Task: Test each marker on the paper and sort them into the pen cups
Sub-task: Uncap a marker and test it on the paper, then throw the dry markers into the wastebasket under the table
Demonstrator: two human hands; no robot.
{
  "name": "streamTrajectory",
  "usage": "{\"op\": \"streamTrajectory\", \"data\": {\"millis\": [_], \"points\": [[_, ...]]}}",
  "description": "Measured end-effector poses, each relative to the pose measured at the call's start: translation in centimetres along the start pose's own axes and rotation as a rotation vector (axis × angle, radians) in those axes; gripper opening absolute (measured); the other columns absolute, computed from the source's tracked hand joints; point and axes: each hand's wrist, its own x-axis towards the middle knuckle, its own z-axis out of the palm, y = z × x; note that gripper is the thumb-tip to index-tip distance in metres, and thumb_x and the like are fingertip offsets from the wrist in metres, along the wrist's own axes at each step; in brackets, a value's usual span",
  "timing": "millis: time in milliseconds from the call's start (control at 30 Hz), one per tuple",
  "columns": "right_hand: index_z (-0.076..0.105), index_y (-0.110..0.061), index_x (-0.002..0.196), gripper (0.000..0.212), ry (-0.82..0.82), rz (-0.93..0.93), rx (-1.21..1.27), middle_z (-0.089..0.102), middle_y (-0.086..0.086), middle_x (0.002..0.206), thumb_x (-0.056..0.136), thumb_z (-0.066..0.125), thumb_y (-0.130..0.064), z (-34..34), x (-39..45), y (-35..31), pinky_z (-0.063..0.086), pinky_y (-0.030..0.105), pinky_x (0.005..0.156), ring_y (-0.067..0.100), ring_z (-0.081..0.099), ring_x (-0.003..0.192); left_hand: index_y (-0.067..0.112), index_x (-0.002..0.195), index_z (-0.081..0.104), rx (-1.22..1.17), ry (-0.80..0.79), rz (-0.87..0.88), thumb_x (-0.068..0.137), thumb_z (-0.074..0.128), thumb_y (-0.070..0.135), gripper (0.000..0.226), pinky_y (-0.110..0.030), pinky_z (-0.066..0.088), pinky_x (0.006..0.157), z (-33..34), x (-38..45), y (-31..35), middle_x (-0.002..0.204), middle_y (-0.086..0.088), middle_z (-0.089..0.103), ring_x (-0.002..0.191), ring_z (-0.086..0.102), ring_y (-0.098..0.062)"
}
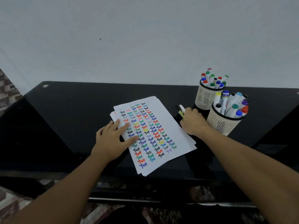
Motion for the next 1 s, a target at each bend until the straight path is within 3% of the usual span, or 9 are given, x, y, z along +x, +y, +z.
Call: {"op": "streamTrajectory", "data": {"millis": [133, 267, 433, 567, 700, 833, 933, 1000], "points": [[0.045, -0.003, 0.122, 0.028, 0.064, -0.059, -0.063, 0.052, 0.022, 0.124, 0.101, 0.054, -0.019, -0.4, -0.2, -0.1, 0.039, 0.037, 0.079, 0.036, 0.057, 0.104, 0.048, 0.156, 0.027, -0.019, 0.020, 0.004, 0.079, 0.027, 0.093, 0.089, -0.044, 0.000, 0.123, 0.1, 0.0, 0.1, 0.169, 0.006, 0.013, 0.156, 0.003, -0.015], [0.045, -0.004, 0.118, 0.023, 0.165, -0.124, -0.073, 0.055, 0.020, 0.118, 0.100, 0.054, -0.015, -0.7, -0.5, -0.2, 0.039, 0.034, 0.067, 0.027, 0.051, 0.080, 0.047, 0.155, 0.029, -0.030, 0.038, 0.003, 0.079, 0.029, 0.092, 0.088, -0.044, 0.000, 0.123, 0.1, 0.0, 0.1, 0.169, 0.006, 0.014, 0.156, 0.004, -0.015], [0.038, -0.008, 0.108, 0.017, 0.213, -0.125, 0.204, 0.064, 0.015, 0.089, 0.103, 0.051, -0.016, -2.0, -1.4, -0.7, 0.035, 0.033, 0.049, 0.029, 0.059, 0.067, 0.043, 0.154, 0.037, -0.134, 0.082, 0.004, 0.078, 0.034, 0.094, 0.091, -0.049, 0.006, 0.123, 0.1, 0.1, -0.2, 0.166, 0.004, 0.026, 0.154, 0.016, -0.018], [0.040, -0.009, 0.112, 0.018, 0.141, -0.131, 0.414, 0.060, 0.010, 0.089, 0.104, 0.053, -0.020, -3.1, -3.5, -1.2, 0.043, 0.034, 0.054, 0.021, 0.057, 0.069, 0.035, 0.150, 0.047, -0.276, 0.192, 0.028, 0.084, 0.045, 0.085, 0.083, -0.055, 0.023, 0.120, -0.4, -0.7, 0.1, 0.157, 0.000, 0.043, 0.146, 0.033, -0.022], [0.044, -0.011, 0.112, 0.015, 0.136, -0.131, 0.582, 0.059, 0.010, 0.088, 0.103, 0.052, -0.020, -3.9, -7.1, -0.8, 0.043, 0.032, 0.053, 0.021, 0.055, 0.069, 0.030, 0.145, 0.053, -0.370, 0.235, 0.112, 0.092, 0.058, 0.065, 0.064, -0.049, 0.037, 0.113, -1.4, -1.8, 3.3, 0.147, 0.004, 0.052, 0.138, 0.039, -0.018], [0.046, -0.014, 0.110, 0.013, 0.171, -0.110, 0.688, 0.056, 0.005, 0.087, 0.100, 0.053, -0.018, -4.6, -11.8, 1.2, 0.047, 0.035, 0.058, 0.020, 0.055, 0.070, 0.028, 0.142, 0.057, -0.479, 0.172, 0.241, 0.094, 0.061, 0.057, 0.056, -0.041, 0.036, 0.115, -1.7, -2.9, 8.9, 0.144, 0.006, 0.054, 0.137, 0.043, -0.014], [0.046, -0.018, 0.124, 0.025, 0.146, -0.088, 0.761, 0.061, 0.012, 0.096, 0.100, 0.053, -0.021, -5.3, -15.8, 4.2, 0.054, 0.048, 0.065, 0.029, 0.061, 0.075, 0.027, 0.141, 0.058, -0.511, 0.124, 0.348, 0.095, 0.062, 0.053, 0.052, -0.039, 0.036, 0.115, -0.8, -4.7, 13.5, 0.141, 0.007, 0.056, 0.135, 0.046, -0.013], [0.045, -0.019, 0.124, 0.025, 0.159, -0.040, 0.767, 0.063, 0.014, 0.099, 0.101, 0.054, -0.023, -5.6, -18.3, 6.9, 0.055, 0.046, 0.063, 0.028, 0.062, 0.075, 0.030, 0.141, 0.057, -0.507, 0.078, 0.392, 0.096, 0.061, 0.054, 0.052, -0.036, 0.038, 0.112, -0.1, -6.0, 16.9, 0.139, 0.008, 0.056, 0.131, 0.047, -0.011]]}}
